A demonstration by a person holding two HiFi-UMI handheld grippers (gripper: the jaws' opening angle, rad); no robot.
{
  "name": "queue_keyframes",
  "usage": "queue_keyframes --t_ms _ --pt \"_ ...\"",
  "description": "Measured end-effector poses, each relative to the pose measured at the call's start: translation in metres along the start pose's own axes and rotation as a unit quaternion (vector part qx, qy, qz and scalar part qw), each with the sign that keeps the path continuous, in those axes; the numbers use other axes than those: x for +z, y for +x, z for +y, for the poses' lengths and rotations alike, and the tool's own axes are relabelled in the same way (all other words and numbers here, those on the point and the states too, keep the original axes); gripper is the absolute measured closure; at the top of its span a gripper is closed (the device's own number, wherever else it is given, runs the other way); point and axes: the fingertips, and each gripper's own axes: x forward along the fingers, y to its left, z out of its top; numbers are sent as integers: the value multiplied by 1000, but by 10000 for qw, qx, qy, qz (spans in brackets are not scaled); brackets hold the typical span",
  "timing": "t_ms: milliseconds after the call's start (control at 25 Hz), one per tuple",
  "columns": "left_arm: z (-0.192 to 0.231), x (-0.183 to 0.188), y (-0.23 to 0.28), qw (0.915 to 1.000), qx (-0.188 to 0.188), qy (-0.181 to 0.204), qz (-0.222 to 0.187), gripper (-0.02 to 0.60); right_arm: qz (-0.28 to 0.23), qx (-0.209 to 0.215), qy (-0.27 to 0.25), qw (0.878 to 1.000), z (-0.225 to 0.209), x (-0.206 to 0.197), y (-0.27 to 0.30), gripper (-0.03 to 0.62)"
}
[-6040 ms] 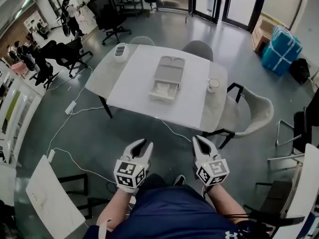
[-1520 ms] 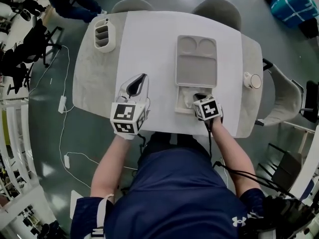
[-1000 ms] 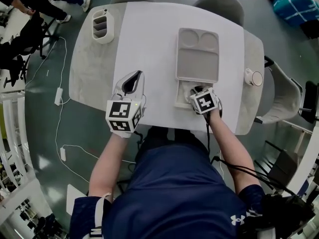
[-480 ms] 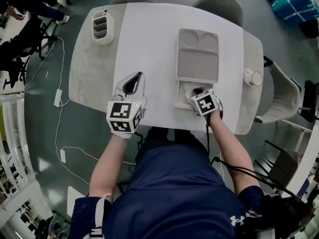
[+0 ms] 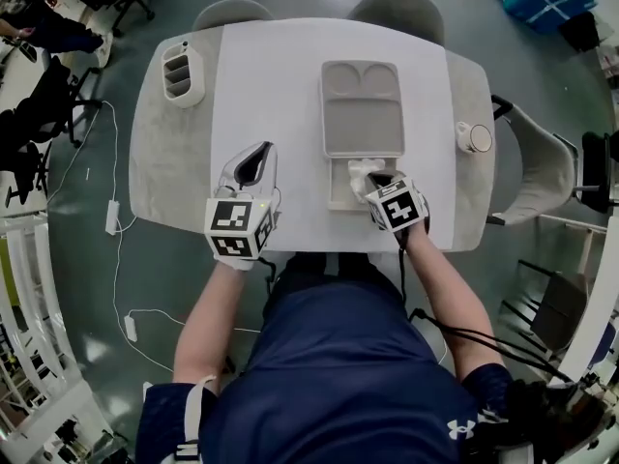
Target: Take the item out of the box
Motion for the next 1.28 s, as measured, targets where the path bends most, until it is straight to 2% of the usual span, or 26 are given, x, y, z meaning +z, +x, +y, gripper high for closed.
queue_keyframes --t_ms 160,360,640,880,1280 --pt "-5 16 6 9998 -75 110 -134 566 -471 -202 175 9985 -13 14 -30 588" --pt "-5 42 10 9989 -113 220 -386 566 -1033 -813 639 9893 -63 23 -74 588" --pt "-7 70 12 9970 -269 354 -628 566 -1217 -1439 1461 9711 -120 -7 -109 588" --pt "-14 80 20 9963 -411 407 -639 566 -971 -1675 1751 9653 -143 -47 -105 588" --pt "-30 70 23 9976 -252 470 -432 566 -366 -1543 1612 9741 -164 -103 -41 588"
